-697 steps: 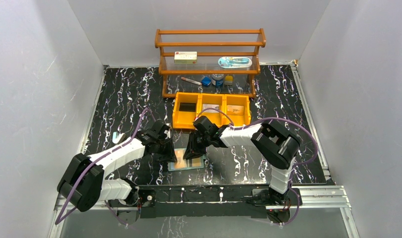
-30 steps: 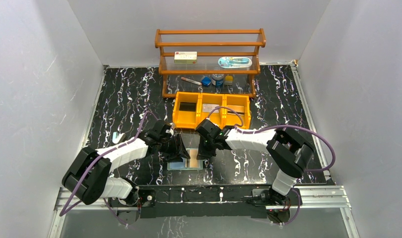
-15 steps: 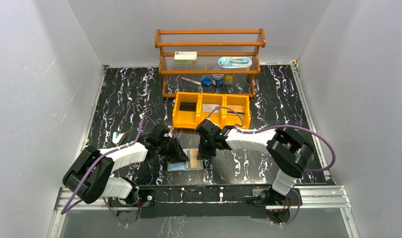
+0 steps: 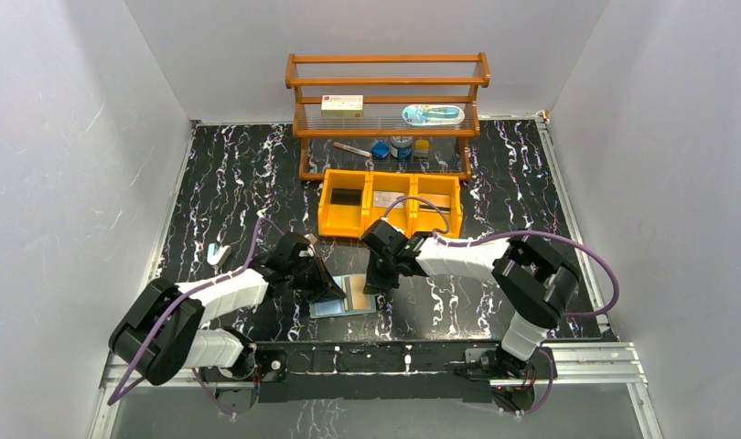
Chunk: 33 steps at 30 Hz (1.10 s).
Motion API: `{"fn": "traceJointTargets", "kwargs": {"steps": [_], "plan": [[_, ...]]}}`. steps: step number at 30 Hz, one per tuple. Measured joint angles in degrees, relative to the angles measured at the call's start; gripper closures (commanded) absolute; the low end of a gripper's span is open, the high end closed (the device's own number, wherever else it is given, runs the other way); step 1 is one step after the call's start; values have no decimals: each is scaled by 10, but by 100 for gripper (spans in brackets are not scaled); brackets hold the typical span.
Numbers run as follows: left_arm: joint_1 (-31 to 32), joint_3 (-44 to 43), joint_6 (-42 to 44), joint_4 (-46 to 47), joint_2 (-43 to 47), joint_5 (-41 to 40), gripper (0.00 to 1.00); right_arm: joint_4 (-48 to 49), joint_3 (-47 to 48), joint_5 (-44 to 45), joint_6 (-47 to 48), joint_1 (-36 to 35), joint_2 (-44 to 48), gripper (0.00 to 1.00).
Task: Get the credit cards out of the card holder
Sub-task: Remove the credit card from the card holder.
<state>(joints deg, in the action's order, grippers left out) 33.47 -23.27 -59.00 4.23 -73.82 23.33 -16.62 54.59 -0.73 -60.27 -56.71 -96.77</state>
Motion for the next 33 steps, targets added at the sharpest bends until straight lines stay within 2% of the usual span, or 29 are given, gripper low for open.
{"fn": "traceJointTargets", "kwargs": {"steps": [7, 16, 21, 26, 33], "plan": [[0, -2, 6, -17, 12, -9, 100, 0, 0, 3, 4, 2, 1, 93], [0, -34, 43, -82, 22, -35, 100, 0, 2, -3, 18, 5, 1, 91], [0, -36, 52, -93, 32, -40, 100, 7, 2, -5, 39, 5, 20, 75], [0, -42, 59, -96, 33, -42, 100, 52, 8, -28, 50, 5, 51, 76], [0, -42, 59, -96, 37, -43, 85, 26, 23, -22, 43, 5, -8, 77]]}}
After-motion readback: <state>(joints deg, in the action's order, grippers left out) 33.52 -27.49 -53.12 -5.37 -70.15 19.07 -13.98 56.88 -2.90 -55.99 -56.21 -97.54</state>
